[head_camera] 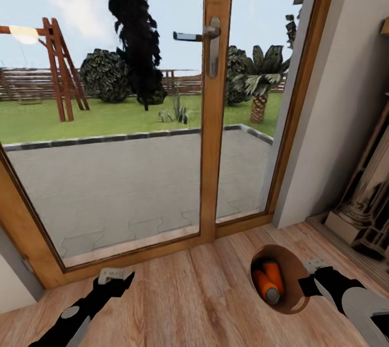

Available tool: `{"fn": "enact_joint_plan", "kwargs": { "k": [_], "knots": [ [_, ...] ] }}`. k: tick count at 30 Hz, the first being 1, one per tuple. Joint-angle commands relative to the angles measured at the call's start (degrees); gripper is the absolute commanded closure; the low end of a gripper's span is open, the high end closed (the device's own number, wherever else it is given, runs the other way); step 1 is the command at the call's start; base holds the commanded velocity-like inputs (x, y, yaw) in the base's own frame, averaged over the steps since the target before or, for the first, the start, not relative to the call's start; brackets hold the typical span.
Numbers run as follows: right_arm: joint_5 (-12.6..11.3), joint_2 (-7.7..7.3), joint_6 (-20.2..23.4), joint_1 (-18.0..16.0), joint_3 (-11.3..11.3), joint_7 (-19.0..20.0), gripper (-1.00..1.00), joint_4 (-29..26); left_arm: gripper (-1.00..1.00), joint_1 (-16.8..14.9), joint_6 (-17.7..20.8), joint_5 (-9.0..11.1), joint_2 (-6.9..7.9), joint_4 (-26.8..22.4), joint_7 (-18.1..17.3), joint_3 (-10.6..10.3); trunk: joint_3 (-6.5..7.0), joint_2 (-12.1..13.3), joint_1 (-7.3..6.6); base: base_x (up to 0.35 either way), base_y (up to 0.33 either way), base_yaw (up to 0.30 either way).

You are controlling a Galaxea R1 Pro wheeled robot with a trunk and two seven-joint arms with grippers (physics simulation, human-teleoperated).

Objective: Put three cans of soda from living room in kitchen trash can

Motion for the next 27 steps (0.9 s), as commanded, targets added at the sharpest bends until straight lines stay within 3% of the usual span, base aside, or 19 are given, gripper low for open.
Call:
{"fn": "enact_joint_plan", "kwargs": {
  "k": [1, 7, 17, 20, 27],
  "knots": [
    [-0.13, 0.02, -0.02, 0.06, -0.73, -0.02, 1.00, -0.09, -1.00, 0.00, 2.39, 1.43, 0.26, 0.01, -0.66, 0.00, 0.01, 0.00, 0.00, 0.000, 0.000, 0.000],
    [-0.18, 0.01, -0.08, 0.43, -0.74, -0.02, 1.00, -0.09, -1.00, -0.06, 11.64, 3.66, 1.99, -0.26, -3.27, 0.05, 0.01, 0.00, 0.00, 0.000, 0.000, 0.000],
    [-0.22, 0.01, -0.15, 0.59, -0.74, -0.02, 1.00, -0.09, -1.00, -0.17, 24.04, 7.63, 2.62, -0.09, -4.09, 0.06, 0.01, 0.00, 0.00, 0.000, 0.000, 0.000],
    [-0.22, 0.01, -0.16, 0.62, -0.74, -0.02, 1.00, -0.09, -1.00, -0.23, 26.20, 7.92, 2.58, 0.03, -4.11, 0.06, 0.01, 0.00, 0.00, 0.000, 0.000, 0.000],
    [-0.22, 0.01, -0.16, 0.69, -0.74, 0.01, 1.00, -0.09, -1.00, -0.26, 27.10, 7.99, 2.57, 0.10, -4.06, 0.06, 0.01, 0.00, 0.00, 0.000, 0.000, 0.000]
  ]
}}
